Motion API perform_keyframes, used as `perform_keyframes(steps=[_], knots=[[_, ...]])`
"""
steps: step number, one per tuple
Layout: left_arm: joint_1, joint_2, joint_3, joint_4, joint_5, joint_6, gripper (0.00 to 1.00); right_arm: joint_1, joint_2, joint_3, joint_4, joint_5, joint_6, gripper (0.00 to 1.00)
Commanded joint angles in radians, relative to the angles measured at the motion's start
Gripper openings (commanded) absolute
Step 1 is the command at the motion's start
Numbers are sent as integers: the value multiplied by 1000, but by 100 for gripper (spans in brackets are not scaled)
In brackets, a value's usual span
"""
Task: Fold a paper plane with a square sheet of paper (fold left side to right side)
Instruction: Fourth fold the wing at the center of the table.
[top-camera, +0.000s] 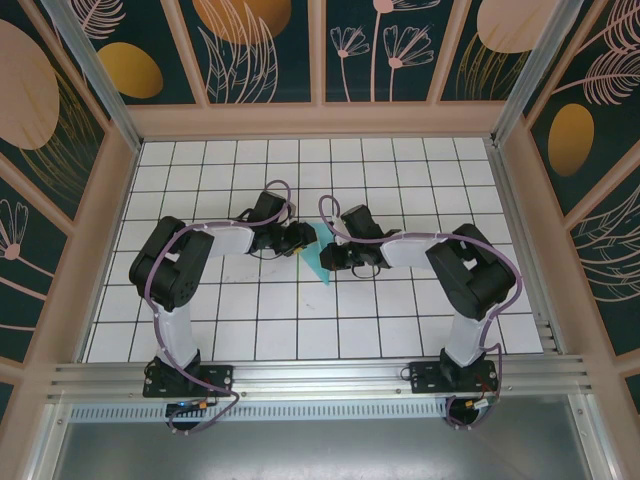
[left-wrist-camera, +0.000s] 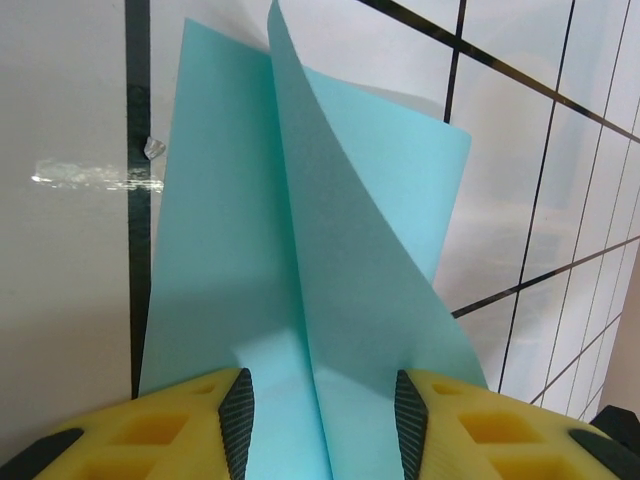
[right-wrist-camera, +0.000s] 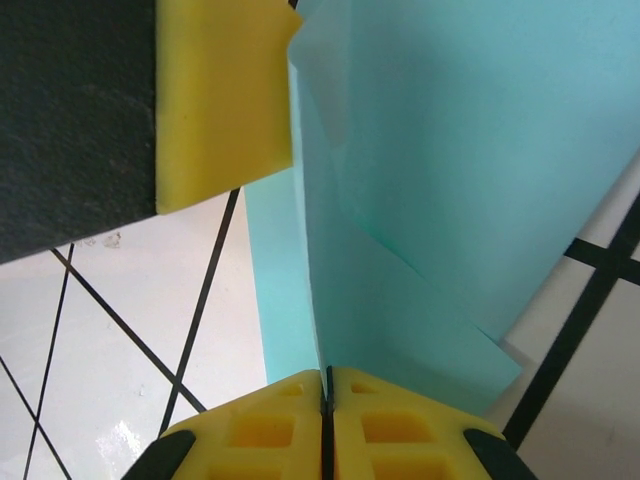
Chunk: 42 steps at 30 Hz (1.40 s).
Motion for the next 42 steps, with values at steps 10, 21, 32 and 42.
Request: perform_keyframes(steps=[10,21,32,42], knots=[[-7,69,9,-86,-70,48,45,-17,2,-7,30,-62,14,17],[-7,75,13,-95,-77,53,45,-28,-28,-4,47,-103,24,25],[-7,70,17,-104,-79,56,45,-31,-2,5,40,-109,17,14],[-7,76,21,-108,-78,57,49,-42,3,-3,52,-123,14,5]])
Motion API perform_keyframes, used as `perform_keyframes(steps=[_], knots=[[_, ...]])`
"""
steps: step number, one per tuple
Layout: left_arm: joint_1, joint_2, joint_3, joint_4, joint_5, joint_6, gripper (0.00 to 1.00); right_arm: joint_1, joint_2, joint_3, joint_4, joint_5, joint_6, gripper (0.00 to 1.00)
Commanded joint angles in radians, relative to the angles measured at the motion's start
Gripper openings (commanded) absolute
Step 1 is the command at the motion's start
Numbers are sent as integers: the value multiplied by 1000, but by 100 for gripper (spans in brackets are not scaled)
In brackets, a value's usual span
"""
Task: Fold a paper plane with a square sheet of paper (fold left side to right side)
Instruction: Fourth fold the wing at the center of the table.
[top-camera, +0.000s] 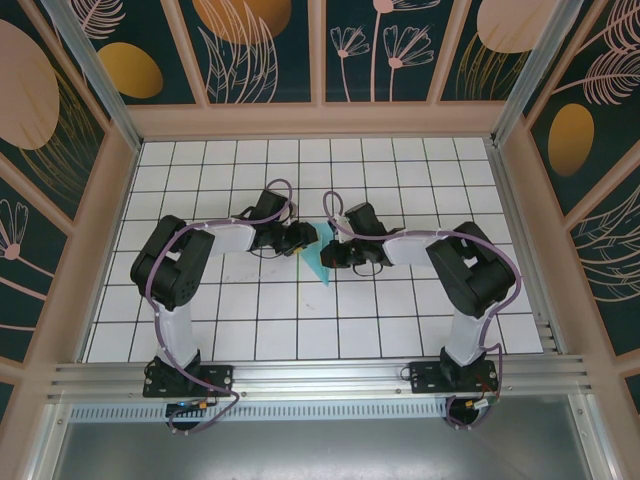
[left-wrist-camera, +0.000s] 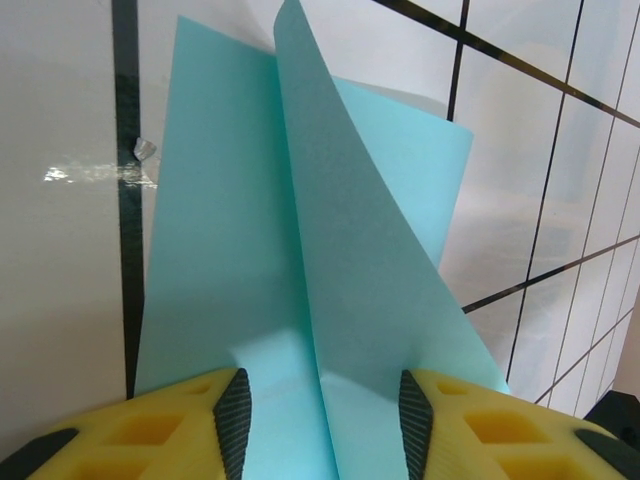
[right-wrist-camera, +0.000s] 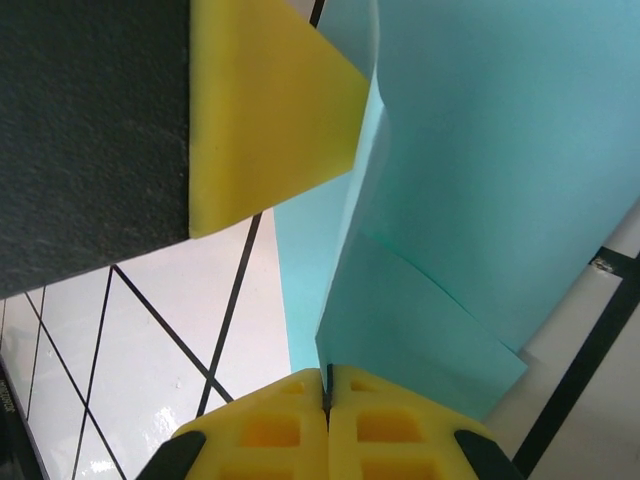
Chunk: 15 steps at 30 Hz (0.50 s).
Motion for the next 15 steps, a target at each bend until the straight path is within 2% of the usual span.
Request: perform_keyframes(steps=[1,11,15], knots=[[-6,65,-9,-61,-77,34,49,-10,-1,-6,30,-28,-7,5],[-13,83,2,-80,-87,40,52,-11,21,-5,41,-37,-6,6],[-19,102,22,-131,-122,62,50,-13,21,-1,43,-39,-5,8]])
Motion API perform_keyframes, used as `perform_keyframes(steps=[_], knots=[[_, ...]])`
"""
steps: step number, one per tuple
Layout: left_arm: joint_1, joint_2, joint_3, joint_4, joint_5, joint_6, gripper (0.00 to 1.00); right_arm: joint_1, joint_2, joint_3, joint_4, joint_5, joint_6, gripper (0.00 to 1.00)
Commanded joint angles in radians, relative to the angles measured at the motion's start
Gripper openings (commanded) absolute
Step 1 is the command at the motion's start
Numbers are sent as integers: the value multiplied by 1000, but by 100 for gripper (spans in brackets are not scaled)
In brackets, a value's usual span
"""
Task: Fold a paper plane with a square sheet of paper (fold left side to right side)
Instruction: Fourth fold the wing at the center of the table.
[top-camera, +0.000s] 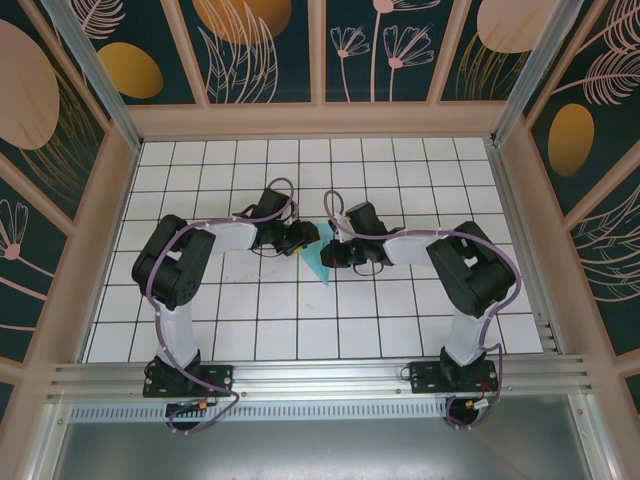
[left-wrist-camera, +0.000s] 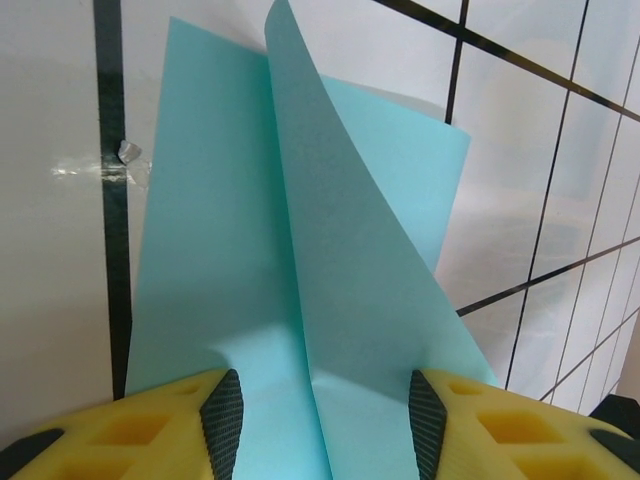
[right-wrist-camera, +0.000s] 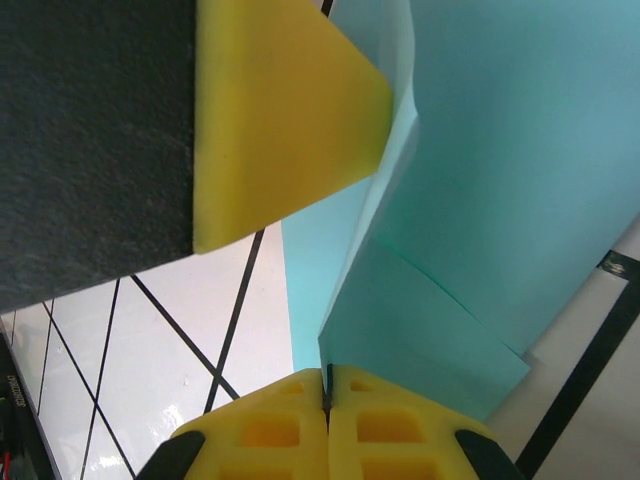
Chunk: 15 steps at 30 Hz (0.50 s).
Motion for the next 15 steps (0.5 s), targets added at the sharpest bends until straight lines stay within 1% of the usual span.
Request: perform_keyframes(steps=[1,13,15], knots=[[-12,93,-8,-89,-115,55,49,-8,18,-1,38,-24,-6,9],[-15,110,-2,-116,-147,65,48,-13,22,1,56,-45,1,12],[-14,110,-3,-117,-147,66,48,-14,22,1,57,-48,2,14]])
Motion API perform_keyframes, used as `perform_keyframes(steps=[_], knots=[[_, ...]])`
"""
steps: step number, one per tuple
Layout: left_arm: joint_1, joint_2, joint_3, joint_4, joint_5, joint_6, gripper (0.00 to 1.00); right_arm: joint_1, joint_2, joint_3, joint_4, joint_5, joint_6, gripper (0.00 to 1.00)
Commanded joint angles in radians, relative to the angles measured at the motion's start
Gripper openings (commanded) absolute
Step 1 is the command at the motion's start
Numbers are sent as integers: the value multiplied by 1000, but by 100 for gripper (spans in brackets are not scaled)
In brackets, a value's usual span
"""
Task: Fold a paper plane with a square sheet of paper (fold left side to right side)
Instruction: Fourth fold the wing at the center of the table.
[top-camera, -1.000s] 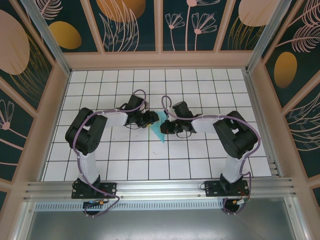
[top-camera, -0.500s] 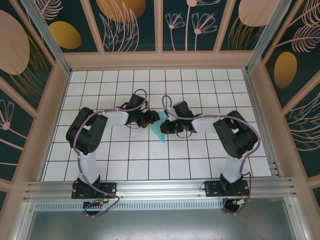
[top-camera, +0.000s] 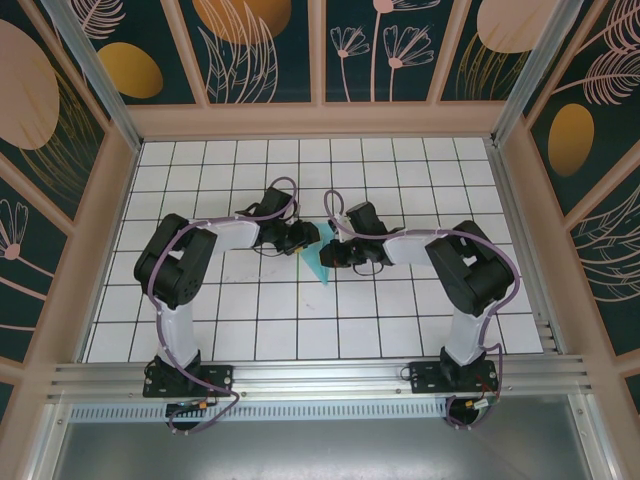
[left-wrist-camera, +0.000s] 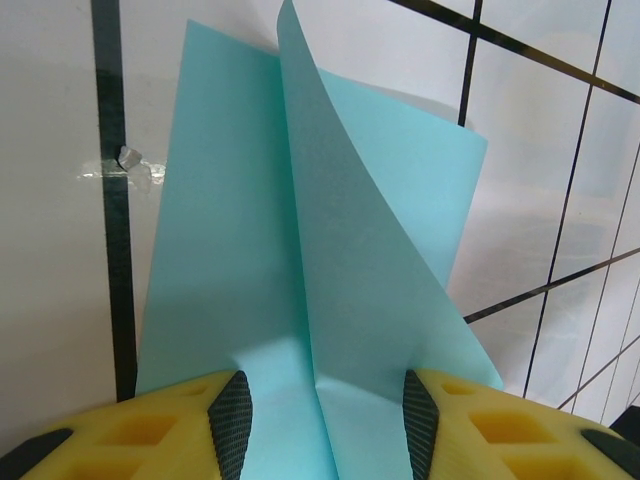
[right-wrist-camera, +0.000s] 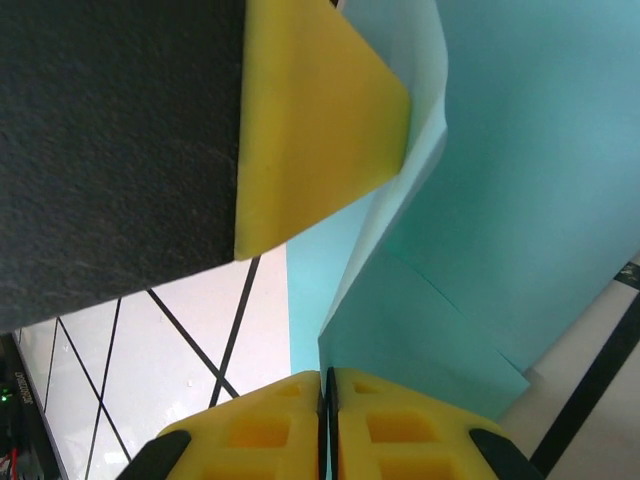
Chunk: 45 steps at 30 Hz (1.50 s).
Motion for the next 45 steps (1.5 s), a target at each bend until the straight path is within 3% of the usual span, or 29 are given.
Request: perform_keyframes(steps=[1,17,23,32,45], knots=[[-7,99,-30,-72,-119,44,48,-10,13,1,42,-30,2,15],[-7,104,-28,-73,-118,42,48,-87,-129,-54,60,-91,38,36],[-7,100,-29,-73,-119,43,48,-162,-104,-27,129,-163,135,36],[-7,104,-26,-71,-117,42,48,-162,39,122,74,-159,171,35],[-7,104,-25,-70,-115,42,48,-135,102,132,79,-197,187,34]])
